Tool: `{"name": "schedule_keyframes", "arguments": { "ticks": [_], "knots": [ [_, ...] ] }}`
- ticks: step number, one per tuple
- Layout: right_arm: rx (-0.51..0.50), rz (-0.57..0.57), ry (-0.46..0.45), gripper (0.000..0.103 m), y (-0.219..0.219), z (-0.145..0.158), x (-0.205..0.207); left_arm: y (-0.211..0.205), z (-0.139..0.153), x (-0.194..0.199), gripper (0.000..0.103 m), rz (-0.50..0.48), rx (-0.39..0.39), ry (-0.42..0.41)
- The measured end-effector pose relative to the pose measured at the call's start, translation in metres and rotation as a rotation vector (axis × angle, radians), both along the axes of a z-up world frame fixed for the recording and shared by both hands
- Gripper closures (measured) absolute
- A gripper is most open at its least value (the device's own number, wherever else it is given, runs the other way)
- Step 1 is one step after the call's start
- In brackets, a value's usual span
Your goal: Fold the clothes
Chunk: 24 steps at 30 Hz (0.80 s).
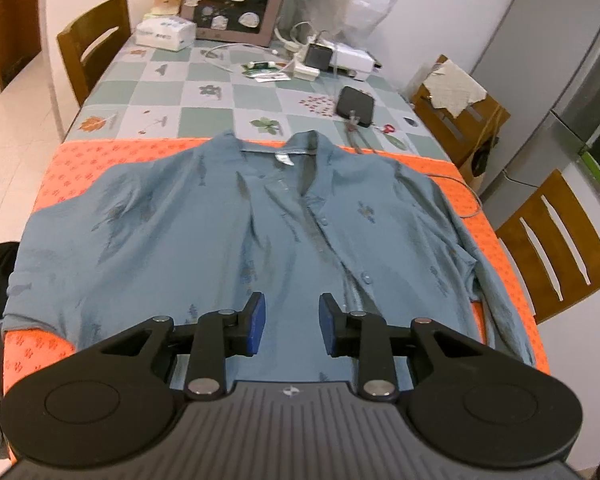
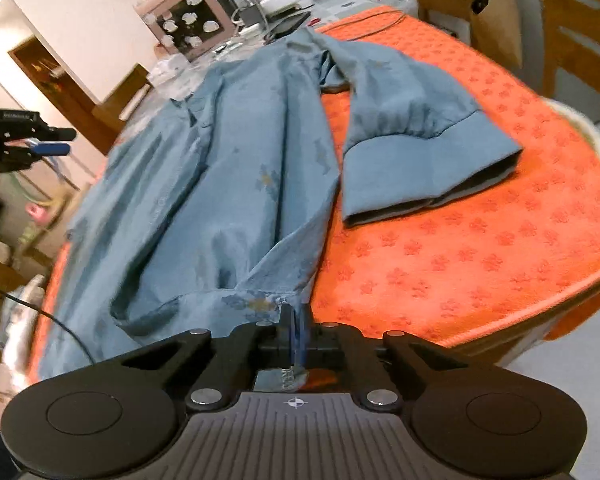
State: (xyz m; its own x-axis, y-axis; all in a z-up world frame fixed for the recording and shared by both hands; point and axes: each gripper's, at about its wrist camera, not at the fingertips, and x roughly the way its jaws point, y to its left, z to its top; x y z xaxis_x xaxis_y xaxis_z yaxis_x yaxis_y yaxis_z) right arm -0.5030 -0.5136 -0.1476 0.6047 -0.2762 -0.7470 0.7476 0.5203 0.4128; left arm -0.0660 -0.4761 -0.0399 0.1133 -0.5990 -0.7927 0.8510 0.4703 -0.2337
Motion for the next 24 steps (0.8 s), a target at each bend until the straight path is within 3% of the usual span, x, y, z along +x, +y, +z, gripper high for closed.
{"name": "schedule_keyframes", "arguments": {
  "ticks": [6, 11, 17, 24],
  "knots": [
    [-0.069, -0.067, -0.079, 0.1, 0.04, 0.05, -0.01, -0.02, -0.018, 0.024, 0.069, 0.019, -0.003, 0.037],
    [-0.132, -0.119, -0.12, 0.1, 0.089, 0.09, -0.001, -0.061, -0.038, 0.044, 0.069, -0.017, -0.007, 0.07],
    [-0.194, -0.18, 0.007, 0.1, 0.145, 0.101, 0.034, -0.117, -0.057, 0.057, 0.069, -0.108, -0.006, 0.09],
    [-0.134, -0.299, 0.153, 0.1, 0.176, 0.079, 0.067, -0.176, -0.083, 0.054, 0.069, -0.287, -0.02, 0.033]
  ]
}}
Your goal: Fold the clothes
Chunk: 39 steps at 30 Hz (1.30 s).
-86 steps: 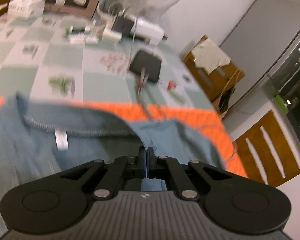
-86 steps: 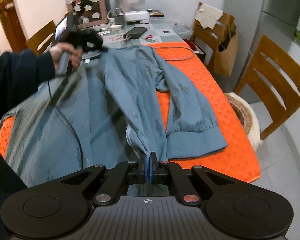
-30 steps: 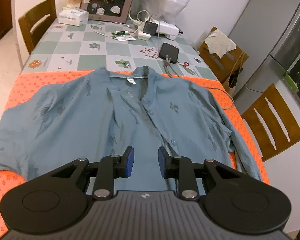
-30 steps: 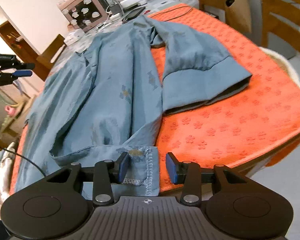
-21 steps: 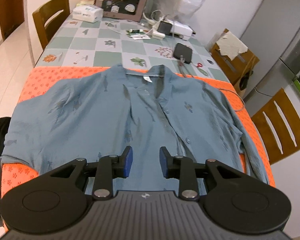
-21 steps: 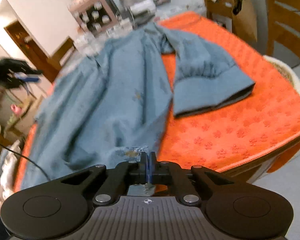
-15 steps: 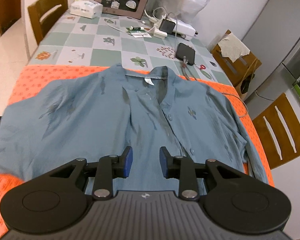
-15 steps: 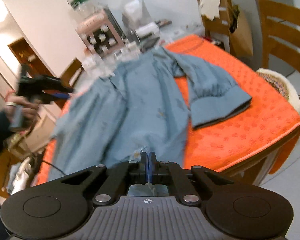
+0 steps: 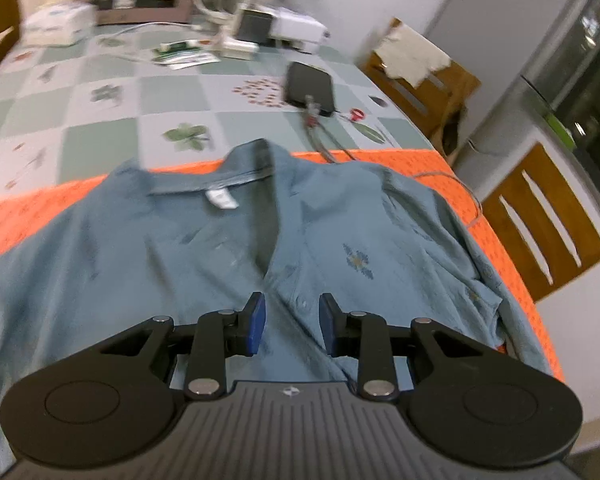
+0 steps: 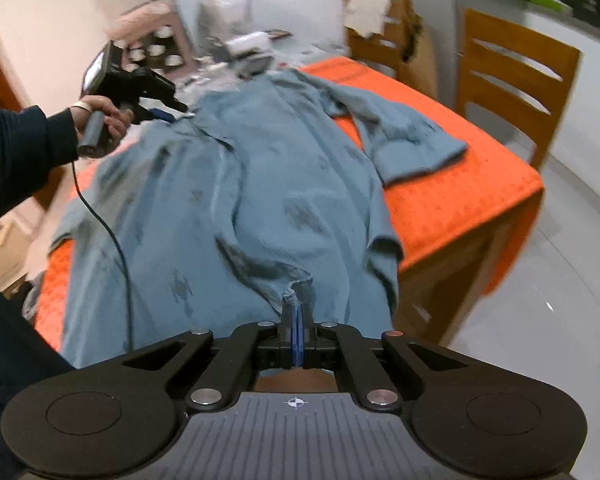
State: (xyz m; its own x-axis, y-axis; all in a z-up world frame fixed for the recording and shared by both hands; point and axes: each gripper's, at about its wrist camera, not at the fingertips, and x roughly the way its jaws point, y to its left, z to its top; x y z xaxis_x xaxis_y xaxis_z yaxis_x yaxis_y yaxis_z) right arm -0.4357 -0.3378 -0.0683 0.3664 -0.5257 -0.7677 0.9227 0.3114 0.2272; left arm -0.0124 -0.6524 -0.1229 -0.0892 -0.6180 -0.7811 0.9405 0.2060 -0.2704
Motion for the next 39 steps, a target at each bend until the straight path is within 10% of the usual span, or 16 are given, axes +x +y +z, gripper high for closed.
{"name": "schedule_keyframes", "arguments": {
  "ticks": [8, 19, 21, 30, 39],
  "knots": [
    [0.041, -0.138, 0.03, 0.1, 0.004, -0.015, 0.023, -0.033, -0.019, -0.004, 0.066, -0.133, -0.049, -0.146],
    [0.055, -0.201, 0.026, 0.1, 0.002, -0.02, 0.032, -0.047, -0.046, 0.009, 0.069, -0.175, 0.026, -0.097],
    [0.048, -0.212, 0.033, 0.1, 0.002, -0.02, 0.031, -0.045, -0.042, 0.009, 0.1, -0.18, 0.005, -0.087],
    [0.008, -0.262, 0.03, 0.1, 0.013, -0.008, 0.014, -0.046, 0.015, 0.015, 0.102, -0.154, -0.113, -0.041],
    [-0.126, -0.189, -0.062, 0.1, 0.047, 0.027, 0.014, -0.058, 0.045, 0.033, 0.102, -0.134, -0.065, -0.096]
  ]
}}
